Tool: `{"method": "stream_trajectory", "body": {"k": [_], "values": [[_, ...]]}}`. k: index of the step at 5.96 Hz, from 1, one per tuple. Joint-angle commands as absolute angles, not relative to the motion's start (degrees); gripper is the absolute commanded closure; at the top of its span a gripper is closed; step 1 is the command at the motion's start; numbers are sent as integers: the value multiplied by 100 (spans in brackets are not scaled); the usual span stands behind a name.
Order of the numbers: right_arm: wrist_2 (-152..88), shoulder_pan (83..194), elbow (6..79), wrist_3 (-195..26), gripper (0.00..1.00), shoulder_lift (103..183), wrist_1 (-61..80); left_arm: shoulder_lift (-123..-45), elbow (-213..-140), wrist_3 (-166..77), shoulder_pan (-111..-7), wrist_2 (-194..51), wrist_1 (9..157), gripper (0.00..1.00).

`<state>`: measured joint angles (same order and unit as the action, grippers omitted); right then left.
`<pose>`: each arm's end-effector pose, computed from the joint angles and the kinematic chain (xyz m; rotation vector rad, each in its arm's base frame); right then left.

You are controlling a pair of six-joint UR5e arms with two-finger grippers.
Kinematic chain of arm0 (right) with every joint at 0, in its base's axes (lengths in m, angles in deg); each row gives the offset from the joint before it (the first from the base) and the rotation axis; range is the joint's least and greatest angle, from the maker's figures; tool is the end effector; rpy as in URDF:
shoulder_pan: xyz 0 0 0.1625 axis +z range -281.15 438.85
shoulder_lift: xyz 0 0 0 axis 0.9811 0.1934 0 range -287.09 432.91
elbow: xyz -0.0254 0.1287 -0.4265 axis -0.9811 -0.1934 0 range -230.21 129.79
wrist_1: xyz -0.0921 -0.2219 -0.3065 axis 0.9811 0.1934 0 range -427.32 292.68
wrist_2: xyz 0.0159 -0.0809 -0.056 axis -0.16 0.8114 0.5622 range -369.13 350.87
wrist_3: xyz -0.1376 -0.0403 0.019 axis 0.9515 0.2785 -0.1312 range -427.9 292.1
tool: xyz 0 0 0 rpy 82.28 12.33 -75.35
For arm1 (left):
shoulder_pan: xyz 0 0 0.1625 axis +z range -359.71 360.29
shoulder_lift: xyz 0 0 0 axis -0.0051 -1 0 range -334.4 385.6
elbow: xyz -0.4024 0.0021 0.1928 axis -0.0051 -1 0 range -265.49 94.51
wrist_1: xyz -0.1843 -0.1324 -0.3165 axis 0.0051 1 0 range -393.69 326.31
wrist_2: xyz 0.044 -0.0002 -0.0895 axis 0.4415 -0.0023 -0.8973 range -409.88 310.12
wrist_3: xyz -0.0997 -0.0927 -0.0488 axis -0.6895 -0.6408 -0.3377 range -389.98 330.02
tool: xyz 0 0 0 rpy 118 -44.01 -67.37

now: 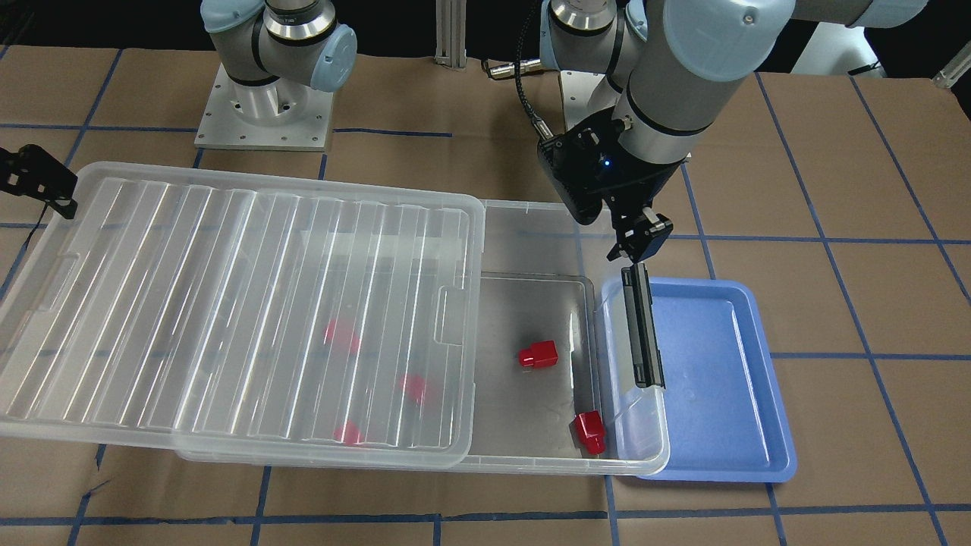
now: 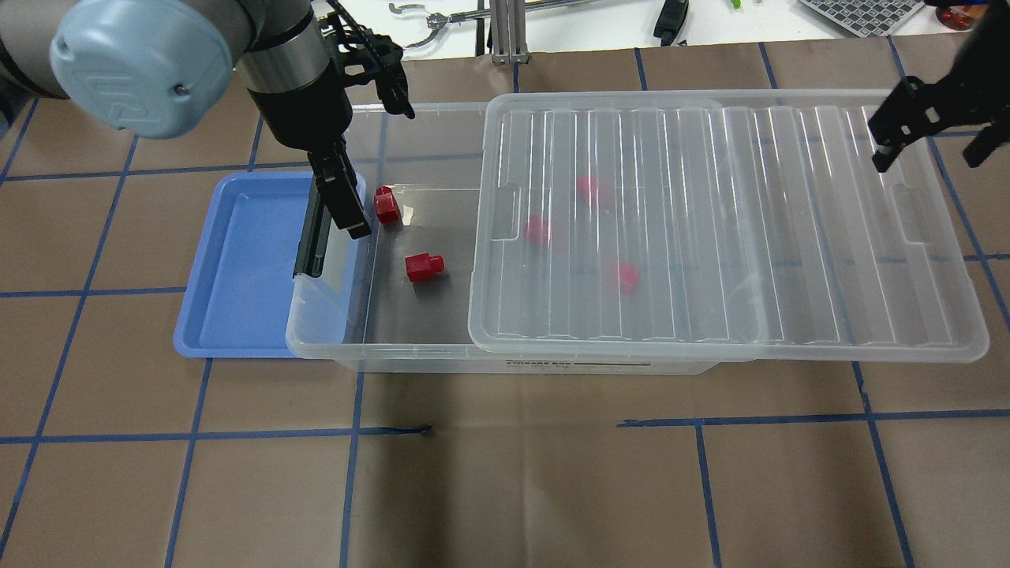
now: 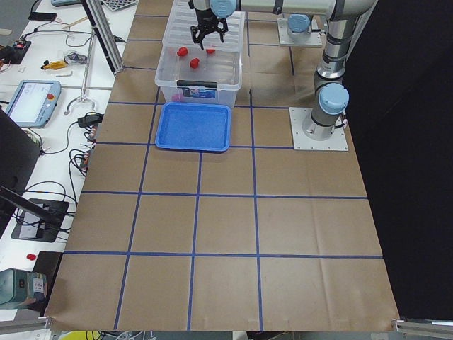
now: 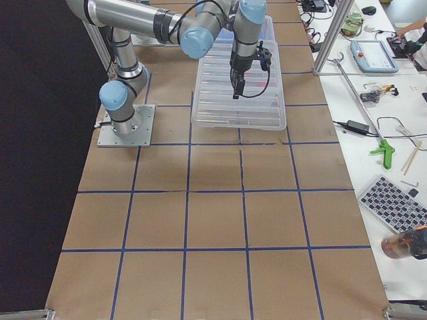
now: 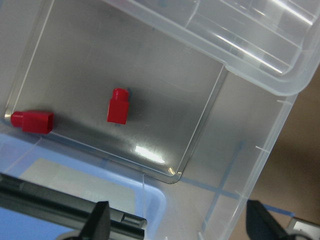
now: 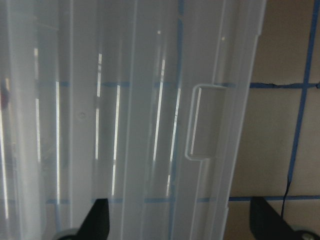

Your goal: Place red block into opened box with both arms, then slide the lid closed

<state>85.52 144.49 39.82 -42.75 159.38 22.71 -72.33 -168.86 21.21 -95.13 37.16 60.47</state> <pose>-0.0885 -0.4904 0.4352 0.0249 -3.0906 -0.1389 -0.1886 -0.4973 0.4428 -1.4456 -2.6918 -0.1036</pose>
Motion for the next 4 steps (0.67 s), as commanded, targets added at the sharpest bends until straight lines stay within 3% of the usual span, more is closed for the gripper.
{"method": "stream_trajectory", "body": {"k": [1, 4], "values": [[8824, 13768, 4425, -3654, 0, 15834, 2837, -6994, -17038, -456, -9445, 3809, 5590, 2], [9274, 13378, 4515, -3441, 0, 15403, 3472, -6846, -17048, -3276, -9348, 4152, 5411, 2]]}}
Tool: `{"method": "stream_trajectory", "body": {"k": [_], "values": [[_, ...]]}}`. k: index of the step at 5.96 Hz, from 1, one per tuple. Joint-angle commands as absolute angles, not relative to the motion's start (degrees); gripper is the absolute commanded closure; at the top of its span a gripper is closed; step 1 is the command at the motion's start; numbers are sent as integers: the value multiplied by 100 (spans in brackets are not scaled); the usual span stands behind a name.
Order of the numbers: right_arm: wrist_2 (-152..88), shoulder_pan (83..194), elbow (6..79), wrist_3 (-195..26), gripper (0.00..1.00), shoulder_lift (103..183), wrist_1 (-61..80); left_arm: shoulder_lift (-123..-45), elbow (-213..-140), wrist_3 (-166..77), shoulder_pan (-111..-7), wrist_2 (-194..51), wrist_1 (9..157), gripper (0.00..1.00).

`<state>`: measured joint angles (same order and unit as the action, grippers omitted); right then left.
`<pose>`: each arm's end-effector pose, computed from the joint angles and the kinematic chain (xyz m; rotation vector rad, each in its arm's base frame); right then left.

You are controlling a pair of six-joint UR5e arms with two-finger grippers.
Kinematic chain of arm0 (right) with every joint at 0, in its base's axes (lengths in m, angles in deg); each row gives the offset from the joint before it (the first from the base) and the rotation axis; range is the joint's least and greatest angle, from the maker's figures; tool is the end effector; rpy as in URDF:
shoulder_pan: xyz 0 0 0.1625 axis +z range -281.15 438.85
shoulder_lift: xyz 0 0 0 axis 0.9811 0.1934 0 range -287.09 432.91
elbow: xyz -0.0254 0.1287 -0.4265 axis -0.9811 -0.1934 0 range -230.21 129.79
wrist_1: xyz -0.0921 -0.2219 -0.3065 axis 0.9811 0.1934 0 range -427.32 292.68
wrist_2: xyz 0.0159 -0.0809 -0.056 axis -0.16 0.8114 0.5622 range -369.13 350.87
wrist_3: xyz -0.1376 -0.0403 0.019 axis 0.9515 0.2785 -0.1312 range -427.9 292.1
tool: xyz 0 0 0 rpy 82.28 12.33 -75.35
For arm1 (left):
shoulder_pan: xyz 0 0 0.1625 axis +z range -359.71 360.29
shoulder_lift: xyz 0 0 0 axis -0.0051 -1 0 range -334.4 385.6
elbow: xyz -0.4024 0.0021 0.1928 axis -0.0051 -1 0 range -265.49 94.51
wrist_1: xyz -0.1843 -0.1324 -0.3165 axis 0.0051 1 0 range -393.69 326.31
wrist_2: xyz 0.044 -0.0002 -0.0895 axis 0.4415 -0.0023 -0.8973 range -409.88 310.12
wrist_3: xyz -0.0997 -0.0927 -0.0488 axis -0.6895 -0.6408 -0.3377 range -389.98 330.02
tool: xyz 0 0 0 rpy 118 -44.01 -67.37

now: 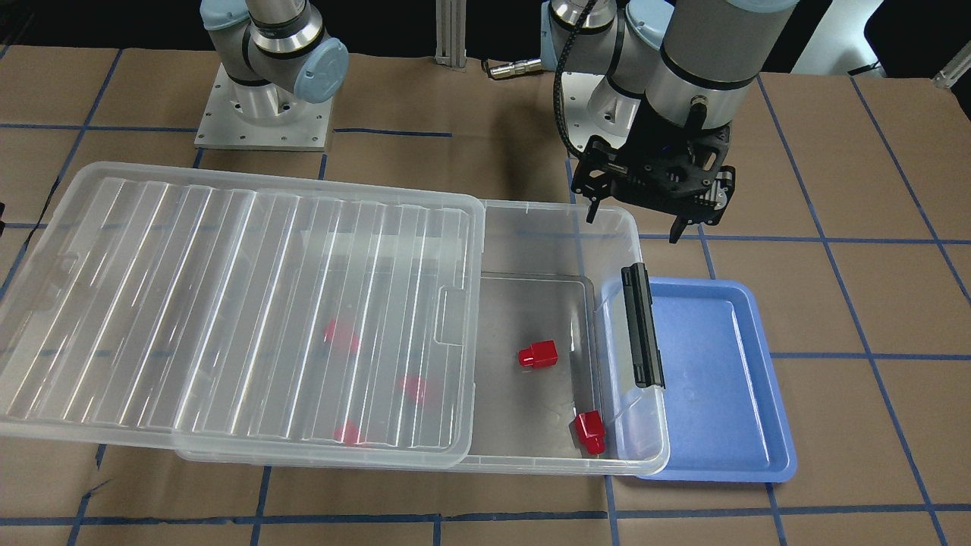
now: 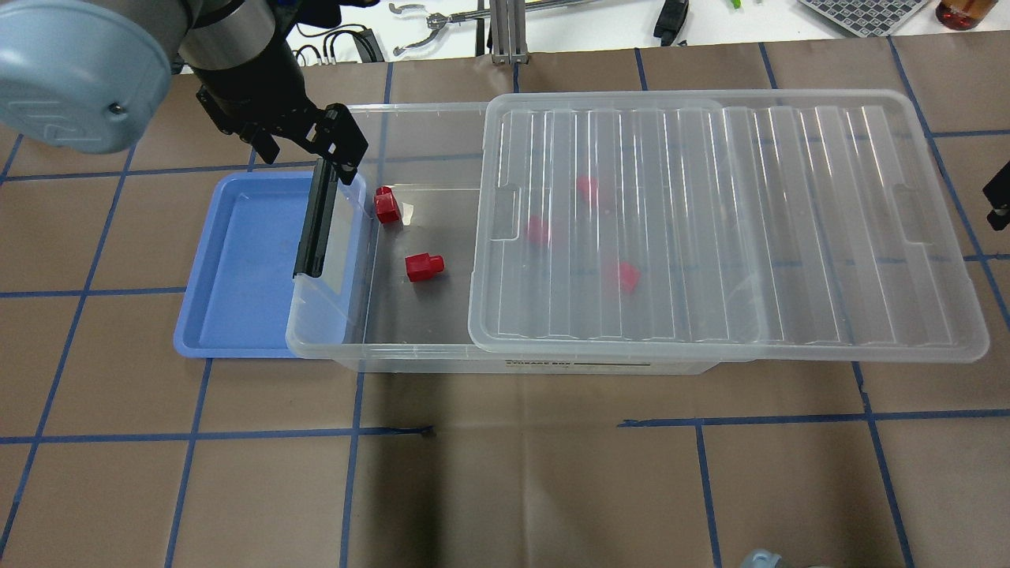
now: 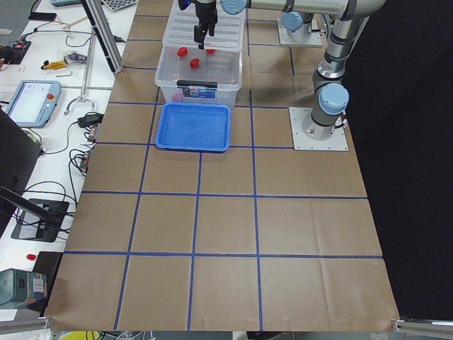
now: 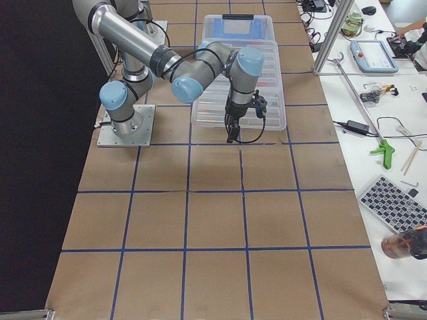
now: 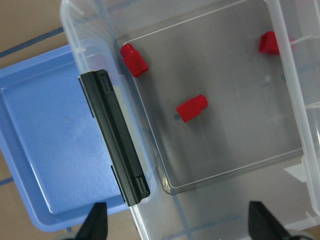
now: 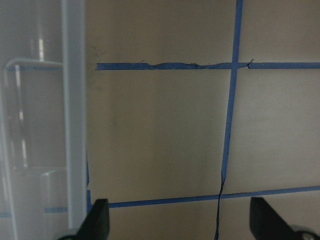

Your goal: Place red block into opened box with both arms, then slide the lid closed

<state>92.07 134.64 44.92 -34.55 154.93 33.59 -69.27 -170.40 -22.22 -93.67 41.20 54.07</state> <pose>-0.2011 -0.4830 0.3758 -0.0171 -2.9931 -0.2108 -0.1655 -0.4994 0.4682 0.3181 3.1043 -0.0661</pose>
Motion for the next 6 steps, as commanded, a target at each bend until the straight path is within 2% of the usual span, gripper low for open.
{"method": "stream_trajectory", "body": {"k": [1, 6], "values": [[9257, 13361, 4646, -3554, 0, 15403, 3481, -6784, -17048, -3558, -9340, 4161, 5455, 2], [9046, 13343, 5006, -4144, 0, 15429, 3551, -6800, -17048, -3438, -9305, 4161, 5429, 2]]}}
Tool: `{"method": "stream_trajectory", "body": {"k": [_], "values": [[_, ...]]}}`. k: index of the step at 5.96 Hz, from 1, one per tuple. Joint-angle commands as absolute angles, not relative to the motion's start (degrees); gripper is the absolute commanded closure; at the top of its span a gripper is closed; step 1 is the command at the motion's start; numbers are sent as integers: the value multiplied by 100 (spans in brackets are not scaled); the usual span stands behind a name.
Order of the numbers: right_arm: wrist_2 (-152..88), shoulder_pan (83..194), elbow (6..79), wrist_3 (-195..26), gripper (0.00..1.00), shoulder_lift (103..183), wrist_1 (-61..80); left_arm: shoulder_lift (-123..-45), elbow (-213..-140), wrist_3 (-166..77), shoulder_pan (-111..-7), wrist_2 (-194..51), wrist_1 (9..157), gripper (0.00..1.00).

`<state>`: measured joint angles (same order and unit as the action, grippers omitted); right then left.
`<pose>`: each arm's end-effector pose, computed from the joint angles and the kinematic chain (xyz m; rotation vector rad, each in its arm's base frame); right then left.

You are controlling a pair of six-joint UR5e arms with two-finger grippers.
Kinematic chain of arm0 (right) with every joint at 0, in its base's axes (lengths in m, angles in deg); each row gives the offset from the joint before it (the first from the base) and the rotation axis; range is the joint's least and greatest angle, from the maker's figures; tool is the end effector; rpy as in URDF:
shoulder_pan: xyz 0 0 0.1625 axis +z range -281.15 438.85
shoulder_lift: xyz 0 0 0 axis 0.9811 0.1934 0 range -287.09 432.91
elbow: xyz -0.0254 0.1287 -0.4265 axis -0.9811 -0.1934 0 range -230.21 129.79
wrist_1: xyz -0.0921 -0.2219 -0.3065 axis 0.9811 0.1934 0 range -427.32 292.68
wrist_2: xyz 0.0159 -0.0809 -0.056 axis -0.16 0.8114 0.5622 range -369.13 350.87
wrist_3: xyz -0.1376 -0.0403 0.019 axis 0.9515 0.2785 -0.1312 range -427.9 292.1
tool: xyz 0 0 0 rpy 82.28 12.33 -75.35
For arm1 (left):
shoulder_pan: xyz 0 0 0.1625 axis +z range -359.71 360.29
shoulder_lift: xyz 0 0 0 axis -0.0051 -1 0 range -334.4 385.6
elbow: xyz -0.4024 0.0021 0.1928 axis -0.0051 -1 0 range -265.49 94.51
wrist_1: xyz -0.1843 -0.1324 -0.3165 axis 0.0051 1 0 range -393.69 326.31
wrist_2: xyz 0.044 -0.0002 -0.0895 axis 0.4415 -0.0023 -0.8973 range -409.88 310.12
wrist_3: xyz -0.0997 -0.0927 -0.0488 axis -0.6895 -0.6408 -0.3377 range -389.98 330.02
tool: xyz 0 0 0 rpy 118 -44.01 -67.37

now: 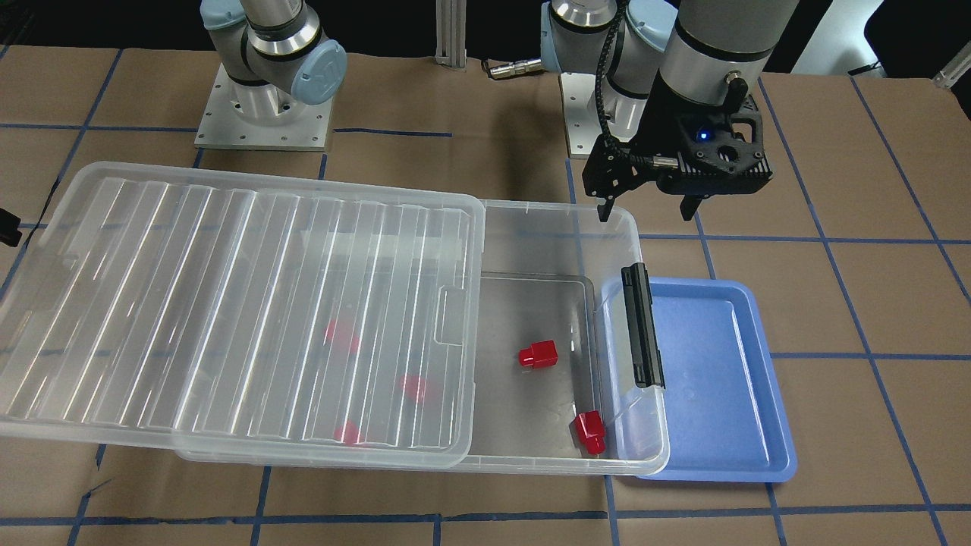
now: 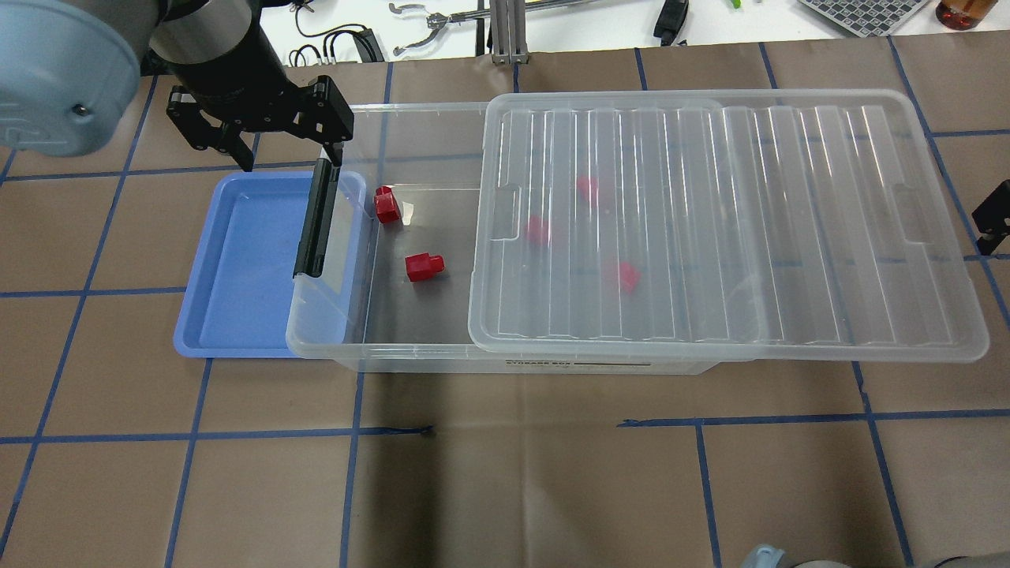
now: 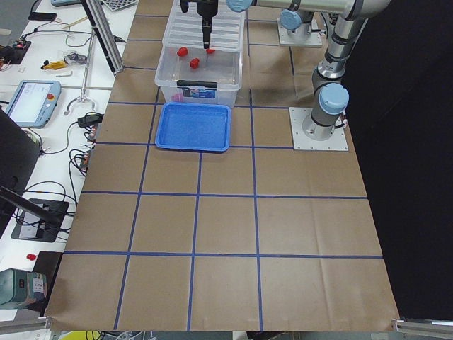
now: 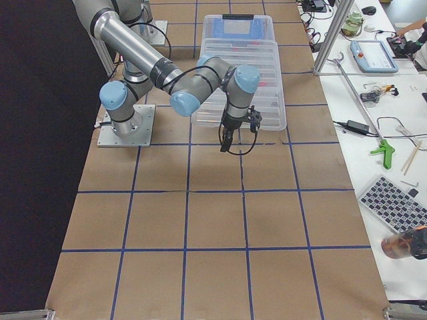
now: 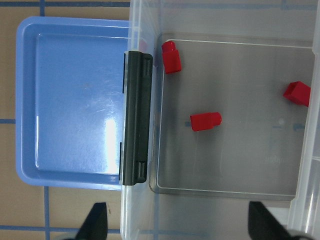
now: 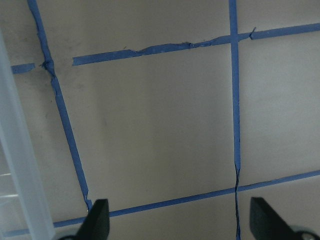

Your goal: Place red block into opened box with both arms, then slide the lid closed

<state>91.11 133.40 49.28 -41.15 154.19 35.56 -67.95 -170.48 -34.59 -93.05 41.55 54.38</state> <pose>-0.2030 -0.4707 0.3383 -0.2172 -3.0178 -0.2605 -0.1587 -0.4931 0.4786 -0.0356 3.1191 -0.0949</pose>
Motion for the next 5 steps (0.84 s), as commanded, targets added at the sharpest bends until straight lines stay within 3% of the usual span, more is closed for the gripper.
{"method": "stream_trajectory", "body": {"k": [1, 5], "values": [[8897, 13360, 5034, -4153, 0, 15473, 3525, -6809, -17048, -3446, -9305, 4144, 5394, 2], [8494, 13413, 5034, -4153, 0, 15517, 3481, -6801, -17048, -3437, -9305, 4143, 5385, 2]]}}
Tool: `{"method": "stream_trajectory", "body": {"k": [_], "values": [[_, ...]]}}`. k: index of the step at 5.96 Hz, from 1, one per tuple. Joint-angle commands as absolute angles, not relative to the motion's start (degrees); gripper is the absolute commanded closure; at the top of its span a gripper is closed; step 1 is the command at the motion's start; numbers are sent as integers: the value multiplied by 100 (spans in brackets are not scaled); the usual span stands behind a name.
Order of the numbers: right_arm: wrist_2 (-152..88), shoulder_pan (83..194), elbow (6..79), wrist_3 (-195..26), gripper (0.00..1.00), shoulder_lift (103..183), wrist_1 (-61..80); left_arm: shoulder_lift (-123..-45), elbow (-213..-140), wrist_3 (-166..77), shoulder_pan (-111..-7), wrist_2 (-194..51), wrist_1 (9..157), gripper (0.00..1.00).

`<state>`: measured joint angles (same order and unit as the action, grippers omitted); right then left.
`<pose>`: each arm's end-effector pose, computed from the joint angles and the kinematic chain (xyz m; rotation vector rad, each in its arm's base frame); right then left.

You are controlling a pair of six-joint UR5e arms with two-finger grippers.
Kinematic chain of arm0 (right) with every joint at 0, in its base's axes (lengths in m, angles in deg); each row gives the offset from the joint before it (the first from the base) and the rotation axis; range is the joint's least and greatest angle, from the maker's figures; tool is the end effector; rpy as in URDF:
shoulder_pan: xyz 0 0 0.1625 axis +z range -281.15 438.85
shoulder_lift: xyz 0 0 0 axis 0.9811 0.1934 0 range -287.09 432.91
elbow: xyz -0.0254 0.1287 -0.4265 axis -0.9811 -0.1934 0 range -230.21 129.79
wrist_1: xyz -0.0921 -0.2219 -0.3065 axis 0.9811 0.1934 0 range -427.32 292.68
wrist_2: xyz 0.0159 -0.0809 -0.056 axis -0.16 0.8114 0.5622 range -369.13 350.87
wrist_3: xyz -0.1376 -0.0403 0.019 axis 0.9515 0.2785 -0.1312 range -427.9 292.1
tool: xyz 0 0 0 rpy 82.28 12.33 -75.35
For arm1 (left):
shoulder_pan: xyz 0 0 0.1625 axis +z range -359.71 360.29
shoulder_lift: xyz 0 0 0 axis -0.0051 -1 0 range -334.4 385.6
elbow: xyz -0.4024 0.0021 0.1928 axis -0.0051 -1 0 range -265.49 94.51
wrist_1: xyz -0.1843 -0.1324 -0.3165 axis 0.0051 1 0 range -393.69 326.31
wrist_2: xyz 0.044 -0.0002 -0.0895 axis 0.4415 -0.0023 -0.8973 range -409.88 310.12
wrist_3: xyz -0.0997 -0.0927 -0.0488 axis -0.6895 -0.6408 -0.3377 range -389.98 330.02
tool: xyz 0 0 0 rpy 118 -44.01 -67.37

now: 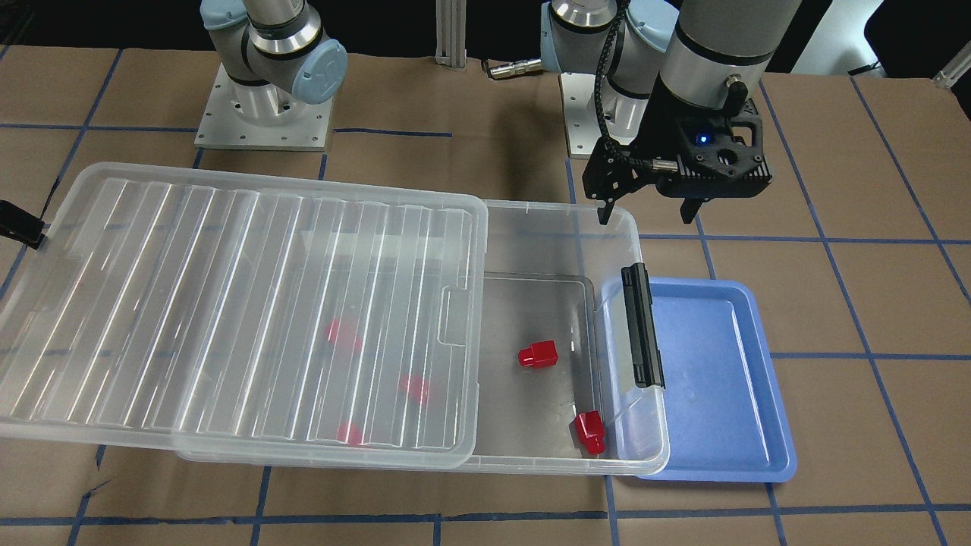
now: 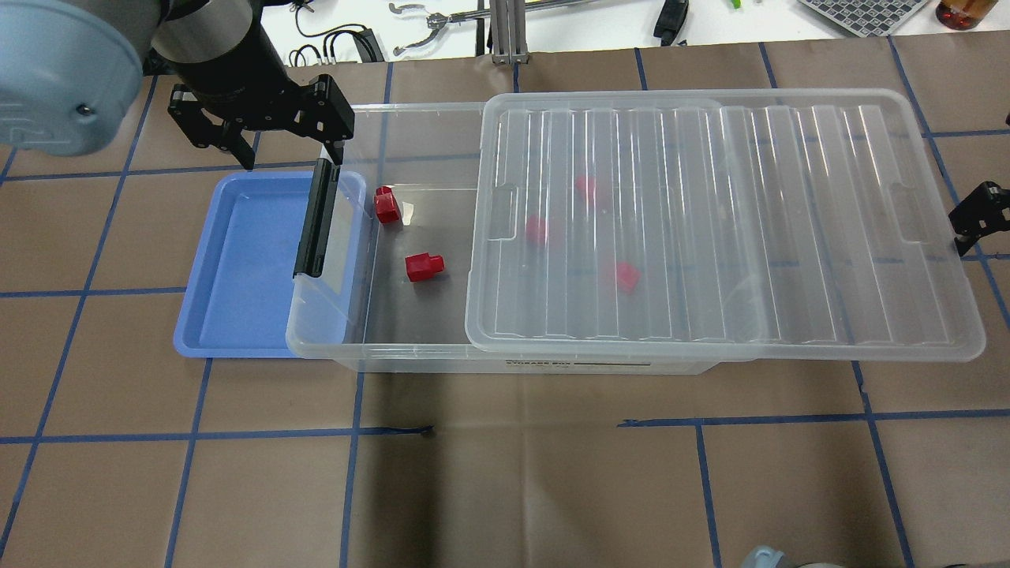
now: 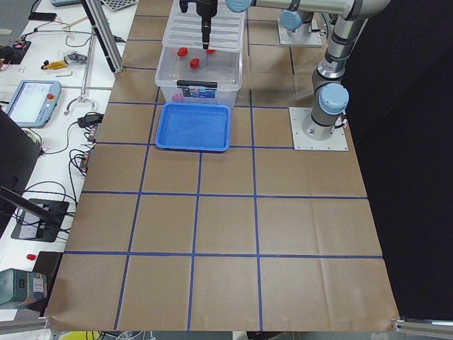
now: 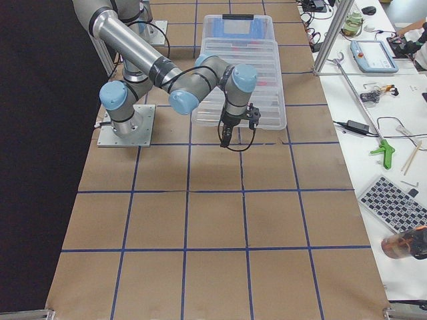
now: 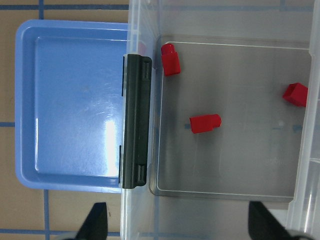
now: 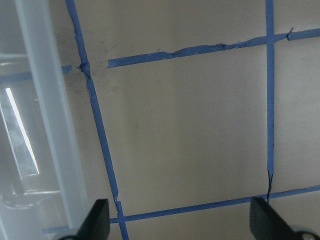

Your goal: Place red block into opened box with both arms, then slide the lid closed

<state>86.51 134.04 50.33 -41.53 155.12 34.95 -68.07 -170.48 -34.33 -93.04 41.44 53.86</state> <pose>-0.1829 -0.4717 0.3359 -0.2205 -3.0952 -0.2190 -0.1590 -0.4950 0.4786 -0.0288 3.1210 -0.1056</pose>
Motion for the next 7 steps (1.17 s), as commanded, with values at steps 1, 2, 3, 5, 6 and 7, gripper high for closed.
{"method": "stream_trajectory", "body": {"k": [1, 2, 3, 5, 6, 7], "values": [[8466, 13483, 5034, -4153, 0, 15526, 3472, -6800, -17048, -3437, -9305, 4143, 5385, 2], [8457, 13614, 5034, -4153, 0, 15526, 3472, -6800, -17048, -3429, -9305, 4143, 5385, 2], [8430, 13728, 5034, -4162, 0, 15526, 3472, -6800, -17048, -3437, -9296, 4143, 5385, 2], [8430, 13895, 5034, -4311, 0, 15535, 3428, -6800, -17048, -3429, -9296, 4143, 5385, 2], [8430, 13975, 5034, -4363, 0, 15535, 3419, -6809, -17048, -3429, -9296, 4135, 5385, 2], [8439, 14071, 5043, -4390, 0, 15535, 3332, -6801, -17048, -3429, -9296, 4135, 5385, 2]]}}
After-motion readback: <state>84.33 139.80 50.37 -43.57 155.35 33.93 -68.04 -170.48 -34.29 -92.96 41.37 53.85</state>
